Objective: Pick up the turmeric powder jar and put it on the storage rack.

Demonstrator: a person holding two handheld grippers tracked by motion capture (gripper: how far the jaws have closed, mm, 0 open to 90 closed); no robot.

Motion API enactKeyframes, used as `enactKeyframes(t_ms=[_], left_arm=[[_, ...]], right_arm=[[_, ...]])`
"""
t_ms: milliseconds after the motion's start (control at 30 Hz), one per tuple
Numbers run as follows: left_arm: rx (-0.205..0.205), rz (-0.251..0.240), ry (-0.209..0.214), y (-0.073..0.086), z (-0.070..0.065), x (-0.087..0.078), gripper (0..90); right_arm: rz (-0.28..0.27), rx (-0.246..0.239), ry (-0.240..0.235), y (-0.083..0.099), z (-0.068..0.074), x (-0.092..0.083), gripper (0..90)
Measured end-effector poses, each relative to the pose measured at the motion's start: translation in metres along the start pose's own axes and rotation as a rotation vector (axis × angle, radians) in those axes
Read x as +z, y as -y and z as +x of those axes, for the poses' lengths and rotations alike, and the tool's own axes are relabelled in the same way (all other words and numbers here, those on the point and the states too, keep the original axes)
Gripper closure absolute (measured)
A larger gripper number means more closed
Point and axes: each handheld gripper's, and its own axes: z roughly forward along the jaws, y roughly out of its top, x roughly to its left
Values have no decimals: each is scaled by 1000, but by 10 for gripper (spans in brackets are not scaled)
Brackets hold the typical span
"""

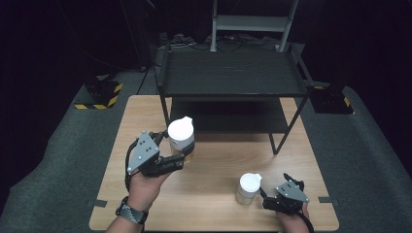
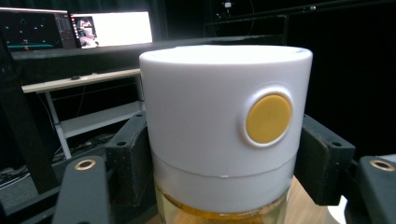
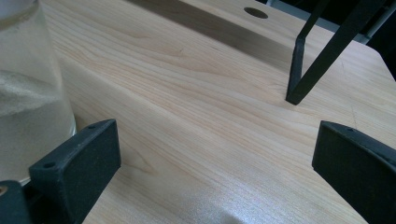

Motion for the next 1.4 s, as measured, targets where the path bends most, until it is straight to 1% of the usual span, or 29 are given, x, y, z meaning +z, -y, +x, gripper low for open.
enactKeyframes(t_ms=[133, 433, 700, 767, 900, 1000, 1133, 1200, 1300, 1400], left_arm=[[3, -5, -2, -9, 3, 4, 301], [-6, -24, -5, -27, 9, 12, 302], [5, -36, -13, -44, 14, 18, 302], [1, -46, -16, -48, 15, 20, 301], [7, -58, -15, -57, 19, 24, 302], [10, -66, -19, -65, 22, 27, 301], [23, -66, -32, -77, 25, 31, 302], [13, -70, -33, -81, 28, 32, 302], [19, -70, -44, -89, 31, 34, 302], [16, -70, -48, -95, 32, 37, 302]], right_arm=[[-1, 1, -1, 0, 0, 0, 5], [-3, -2, 0, 1, 0, 0, 5], [-5, 3, -1, 1, 0, 0, 5], [-5, 2, -1, 1, 0, 0, 5], [-6, 6, -1, 1, -1, 0, 5], [-8, 8, 0, 1, -1, 0, 5], [-9, 9, 0, 2, -1, -1, 5], [-10, 11, -1, 2, -1, -1, 4], [-11, 12, -1, 2, -1, -1, 5], [-12, 14, -1, 2, -1, -1, 5]])
